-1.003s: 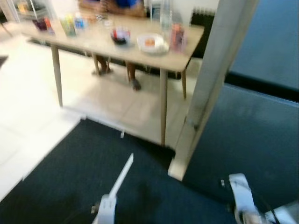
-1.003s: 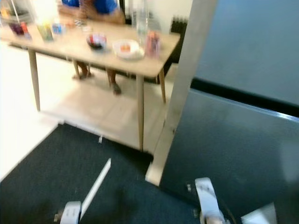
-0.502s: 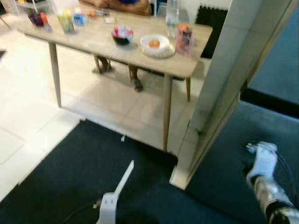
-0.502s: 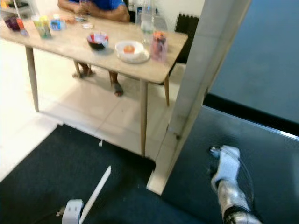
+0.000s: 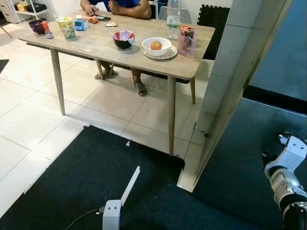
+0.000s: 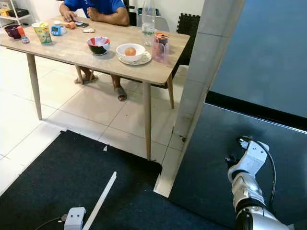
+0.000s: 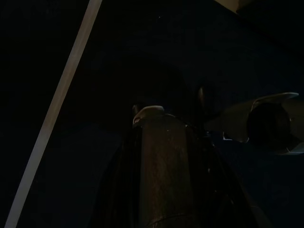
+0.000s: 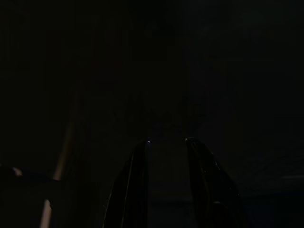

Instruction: Restocking fridge

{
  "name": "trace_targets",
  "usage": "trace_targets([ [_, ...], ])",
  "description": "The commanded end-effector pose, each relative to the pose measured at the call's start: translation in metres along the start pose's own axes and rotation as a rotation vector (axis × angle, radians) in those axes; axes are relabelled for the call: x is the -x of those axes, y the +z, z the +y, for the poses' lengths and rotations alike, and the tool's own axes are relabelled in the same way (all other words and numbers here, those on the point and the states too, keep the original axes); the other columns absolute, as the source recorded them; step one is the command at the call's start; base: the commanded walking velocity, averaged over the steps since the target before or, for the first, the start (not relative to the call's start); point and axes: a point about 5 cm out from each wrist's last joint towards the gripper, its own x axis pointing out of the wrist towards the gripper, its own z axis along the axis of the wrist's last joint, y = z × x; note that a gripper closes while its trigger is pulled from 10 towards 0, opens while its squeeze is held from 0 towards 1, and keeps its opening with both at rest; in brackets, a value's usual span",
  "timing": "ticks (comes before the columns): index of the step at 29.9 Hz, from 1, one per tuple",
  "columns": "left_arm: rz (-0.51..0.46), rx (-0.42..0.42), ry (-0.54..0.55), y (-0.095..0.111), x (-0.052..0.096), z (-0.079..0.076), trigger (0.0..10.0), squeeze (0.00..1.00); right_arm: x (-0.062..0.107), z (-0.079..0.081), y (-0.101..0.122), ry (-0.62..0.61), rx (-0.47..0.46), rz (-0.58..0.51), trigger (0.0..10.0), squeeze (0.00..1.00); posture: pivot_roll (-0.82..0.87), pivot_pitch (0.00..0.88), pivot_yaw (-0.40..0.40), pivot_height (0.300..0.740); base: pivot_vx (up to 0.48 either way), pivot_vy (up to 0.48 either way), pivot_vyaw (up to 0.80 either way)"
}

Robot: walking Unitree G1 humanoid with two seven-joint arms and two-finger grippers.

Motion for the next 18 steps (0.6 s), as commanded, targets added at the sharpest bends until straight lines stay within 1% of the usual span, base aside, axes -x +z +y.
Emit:
trace_targets([
  [1, 0.064, 0.002, -0.003, -0.016, 0.002, -0.002, 10.0, 0.0, -0.007, 0.011, 0.036, 0.031, -0.03, -0.135, 10.0, 0.0, 0.02, 0.024, -0.032, 0.74, 0.0, 0.0, 0.0],
  [3, 0.064, 0.003, -0.003, -0.017, 0.002, -0.002, 10.0, 0.0, -0.006, 0.015, 0.022, 0.052, 0.042, -0.067, 10.0, 0.0, 0.02, 0.017, -0.036, 0.74, 0.0, 0.0, 0.0],
  [4, 0.064, 0.004, -0.003, -0.016, 0.002, -0.002, 10.0, 0.0, -0.004, 0.015, 0.01, 0.059, 0.103, -0.008, 10.0, 0.0, 0.02, 0.015, -0.038, 0.74, 0.0, 0.0, 0.0],
  [5, 0.064, 0.004, -0.003, -0.016, 0.002, -0.002, 10.0, 0.0, -0.004, 0.015, 0.01, 0.059, 0.103, -0.008, 10.0, 0.0, 0.02, 0.015, -0.038, 0.74, 0.0, 0.0, 0.0],
  [6, 0.064, 0.004, -0.003, -0.016, 0.002, -0.002, 10.0, 0.0, 0.0, 0.016, -0.011, 0.09, 0.219, 0.081, 10.0, 0.0, 0.01, 0.015, -0.037, 0.74, 0.0, 0.0, 0.0],
  [7, 0.064, 0.005, -0.004, -0.016, 0.002, -0.002, 10.0, 0.0, 0.003, 0.016, -0.025, 0.113, 0.296, 0.14, 10.0, 0.0, 0.01, 0.015, -0.037, 0.74, 0.0, 0.0, 0.0],
  [8, 0.064, 0.005, -0.004, -0.016, 0.002, -0.002, 10.0, 0.0, 0.003, 0.016, -0.025, 0.113, 0.296, 0.14, 10.0, 0.0, 0.01, 0.015, -0.037, 0.74, 0.0, 0.0, 0.0],
  [9, 0.064, 0.004, -0.005, -0.016, 0.002, -0.002, 10.0, 0.0, 0.011, 0.012, -0.048, 0.138, 0.398, 0.231, 10.0, 0.0, 0.01, 0.016, -0.037, 0.74, 0.0, 0.0, 0.0],
  [10, 0.064, 0.004, -0.005, -0.016, 0.002, -0.002, 10.0, 0.0, 0.011, 0.012, -0.048, 0.138, 0.398, 0.231, 10.0, 0.0, 0.01, 0.016, -0.037, 0.74, 0.0, 0.0, 0.0],
  [11, 0.065, 0.003, -0.007, -0.017, 0.002, -0.002, 10.0, 0.0, 0.022, 0.005, -0.074, 0.145, 0.46, 0.328, 10.0, 0.0, 0.01, 0.018, -0.035, 0.74, 0.0, 0.0, 0.0],
  [12, 0.066, 0.001, -0.008, -0.017, 0.002, -0.002, 10.0, 0.0, 0.034, -0.005, -0.096, 0.122, 0.453, 0.412, 10.0, 0.0, 0.01, 0.022, -0.035, 0.74, 0.0, 0.0, 0.0],
  [13, 0.066, 0.001, -0.008, -0.017, 0.002, -0.002, 10.0, 0.0, 0.034, -0.005, -0.096, 0.122, 0.453, 0.412, 10.0, 0.0, 0.01, 0.022, -0.035, 0.74, 0.0, 0.0, 0.0],
  [14, 0.067, -0.001, -0.008, -0.017, 0.002, -0.002, 10.0, 0.0, 0.045, -0.014, -0.113, 0.095, 0.441, 0.477, 10.0, 0.0, 0.01, 0.022, -0.035, 0.74, 0.0, 0.0, 0.0],
  [15, 0.067, -0.001, -0.008, -0.017, 0.002, -0.002, 10.0, 0.0, 0.045, -0.014, -0.113, 0.095, 0.441, 0.477, 10.0, 0.0, 0.01, 0.022, -0.035, 0.74, 0.0, 0.0, 0.0],
  [17, 0.069, -0.006, -0.008, -0.017, 0.003, -0.001, 10.0, 0.0, 0.065, -0.032, -0.139, 0.039, 0.432, 0.582, 10.0, 0.0, 0.01, 0.021, -0.032, 0.74, 0.0, 0.0, 0.0],
  [18, 0.07, -0.01, -0.007, -0.016, 0.003, 0.0, 10.0, 0.0, 0.081, -0.045, -0.154, 0.012, 0.463, 0.653, 10.0, 0.0, 0.01, 0.021, -0.032, 0.74, 0.0, 0.0, 0.0],
])
